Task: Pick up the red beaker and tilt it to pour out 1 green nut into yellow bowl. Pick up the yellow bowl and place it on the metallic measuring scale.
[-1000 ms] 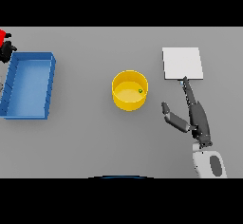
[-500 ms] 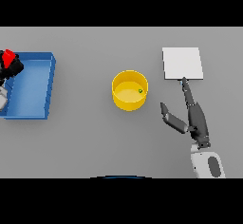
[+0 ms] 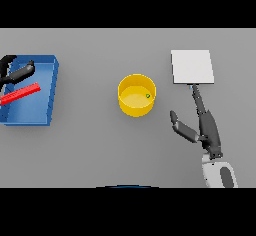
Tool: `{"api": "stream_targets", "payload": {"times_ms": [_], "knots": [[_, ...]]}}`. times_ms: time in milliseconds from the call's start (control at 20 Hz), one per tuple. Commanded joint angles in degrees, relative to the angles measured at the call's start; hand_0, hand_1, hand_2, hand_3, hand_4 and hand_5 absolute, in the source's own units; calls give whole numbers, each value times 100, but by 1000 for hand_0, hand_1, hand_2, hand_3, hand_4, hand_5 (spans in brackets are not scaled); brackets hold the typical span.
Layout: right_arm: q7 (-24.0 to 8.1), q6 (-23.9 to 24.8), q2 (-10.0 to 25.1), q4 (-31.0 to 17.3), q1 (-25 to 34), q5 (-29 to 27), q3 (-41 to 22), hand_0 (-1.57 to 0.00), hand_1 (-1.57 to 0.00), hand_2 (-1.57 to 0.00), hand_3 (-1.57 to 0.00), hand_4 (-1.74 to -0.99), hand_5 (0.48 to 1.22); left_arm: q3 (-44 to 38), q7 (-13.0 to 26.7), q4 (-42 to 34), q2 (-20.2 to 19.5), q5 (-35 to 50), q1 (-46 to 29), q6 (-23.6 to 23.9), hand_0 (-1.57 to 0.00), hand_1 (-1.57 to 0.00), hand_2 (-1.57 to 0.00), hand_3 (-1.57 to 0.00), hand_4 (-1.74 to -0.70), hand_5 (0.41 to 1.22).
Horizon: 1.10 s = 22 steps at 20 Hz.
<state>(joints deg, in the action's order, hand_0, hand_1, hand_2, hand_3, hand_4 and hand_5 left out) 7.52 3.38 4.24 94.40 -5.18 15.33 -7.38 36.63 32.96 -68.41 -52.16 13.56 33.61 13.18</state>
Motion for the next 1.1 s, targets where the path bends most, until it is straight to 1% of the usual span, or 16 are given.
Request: {"api": "stream_targets", "payload": {"times_ms": [0, 50, 100, 150, 250, 300, 400, 450, 550, 600, 650, 700, 800, 900, 950, 1050], "knots": [[-82, -9, -56, 30, 37, -7, -39, 1, 1, 1, 1, -1188, 668, 2, -15, 66, 40, -9, 74, -38, -195, -158, -160, -151, -802, 679], [-94, 19, -68, 2, 23, 4, -25, 1, 1, 1, 1, -1187, 663, -30, -14, 36, 46, 6, 114, -3, -156, -126, -128, -120, -797, 678], [-102, 43, -52, -5, 21, 52, -32, 1, 1, 1, 1, -1193, 660, -81, -146, 96, 39, 9, 80, 59, -124, -100, -102, -96, -791, 674], [-123, 73, -27, 0, 35, 133, -51, 1, 1, 1, 1, -1192, 660, -90, -147, 30, 33, -8, 71, 142, -99, -80, -81, -77, -785, 674], [-159, 138, 19, -13, 81, 353, -128, 1, 1, 1, 1, -1203, 660, -191, -372, 79, 53, 59, 66, 181, -63, -51, -52, -49, -785, 674], [-218, 101, 66, 26, 98, 392, -147, 1, 1, 1, 1, -1198, 662, -206, -399, 116, 88, 62, 103, 192, -50, -41, -41, -39, -786, 671], [-145, -160, 183, -5, 323, 364, -233, 1, 1, 1, 1, -1162, 694, -199, -453, 165, 166, 22, 154, 273, -32, -26, -26, -24, -780, 679], [-146, -321, 320, -28, 471, 429, -294, 1, 1, 1, 1, -1180, 708, -190, -464, 235, 185, 33, 154, 241, -25, -20, -21, -19, -776, 685], [-186, -610, 639, 1, 697, 553, -370, 1, 1, 1, 1, -1221, 709, -194, -483, 237, 203, 67, 145, 221, -16, -13, -13, -12, -781, 700], [-279, -727, 732, -33, 884, 629, -432, 1, 1, 1, 1, -1234, 707, -161, -444, 266, 253, 45, 157, 239, -12, -10, -10, -9, -786, 704], [-348, -823, 857, -128, 1038, 784, -513, 1, 1, 1, 1, -1255, 700, -156, -437, 271, 263, 40, 175, 240, -10, -8, -8, -7, -790, 707], [-511, -886, 978, -257, 1254, 1013, -613, 1, 1, 1, 1, -1268, 691, -164, -472, 273, 278, 62, 173, 230, -8, -6, -6, -6, -792, 709], [-568, -1072, 1269, -331, 1587, 1464, -877, 1, 1, 1, 1, -1282, 677, -180, -522, 302, 234, 72, 138, 205, -5, -3, -4, -3, -795, 709], [-455, -1306, 1543, -455, 1987, 1848, -1151, 1, 1, 1, 1, -1278, 669, -151, -494, 295, 237, 53, 182, 164, -3, -2, -2, -2, -795, 708], [-477, -1445, 1623, -588, 2214, 2048, -1322, 1, 1, 1, 1, -1276, 668, -139, -488, 325, 248, 39, 196, 161, -2, -1, -1, -1, -793, 712], [-296, -1649, 1731, -744, 2499, 2262, -1568, 1, 1, 1, 1, -1270, 664, -158, -532, 251, 220, 61, 165, 184, -1, 0, 0, 0, -794, 719]]}}
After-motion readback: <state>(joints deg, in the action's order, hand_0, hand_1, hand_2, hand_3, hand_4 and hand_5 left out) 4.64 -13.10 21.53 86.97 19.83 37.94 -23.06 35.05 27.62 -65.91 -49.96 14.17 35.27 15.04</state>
